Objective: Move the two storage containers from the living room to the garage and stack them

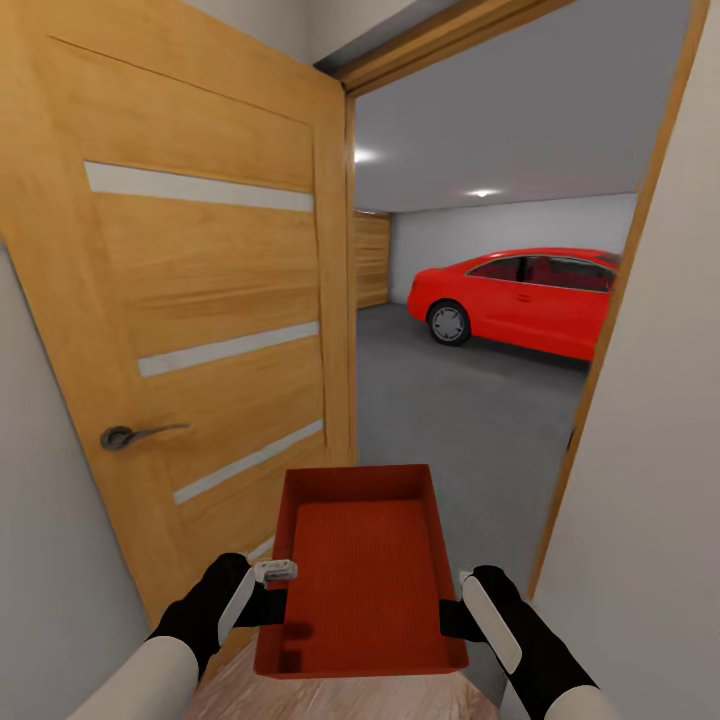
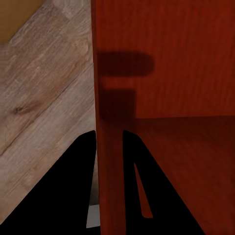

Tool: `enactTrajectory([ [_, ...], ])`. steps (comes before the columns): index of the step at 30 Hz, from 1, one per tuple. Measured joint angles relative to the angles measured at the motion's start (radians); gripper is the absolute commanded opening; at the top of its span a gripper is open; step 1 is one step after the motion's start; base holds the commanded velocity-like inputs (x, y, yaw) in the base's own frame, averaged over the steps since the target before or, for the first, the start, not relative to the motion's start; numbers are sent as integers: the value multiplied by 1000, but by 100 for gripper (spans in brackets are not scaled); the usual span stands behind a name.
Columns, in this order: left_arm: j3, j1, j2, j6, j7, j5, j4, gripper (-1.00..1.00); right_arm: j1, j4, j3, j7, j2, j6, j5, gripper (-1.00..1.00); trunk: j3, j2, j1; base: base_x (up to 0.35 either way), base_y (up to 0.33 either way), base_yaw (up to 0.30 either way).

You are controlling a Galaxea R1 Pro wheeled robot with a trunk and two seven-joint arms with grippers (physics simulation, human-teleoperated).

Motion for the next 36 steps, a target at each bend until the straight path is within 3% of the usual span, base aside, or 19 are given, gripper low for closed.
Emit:
enactTrajectory([
  [13, 0, 0, 0, 0, 0, 0, 0, -100, 0, 0, 0, 0, 0, 0, 1, -100, 0, 0, 0, 106, 198, -20],
  [36, 0, 0, 0, -1, -1, 0, 1, -100, 0, 0, -1, 0, 0, 1, 1, -100, 0, 0, 0, 1, 2, -262],
])
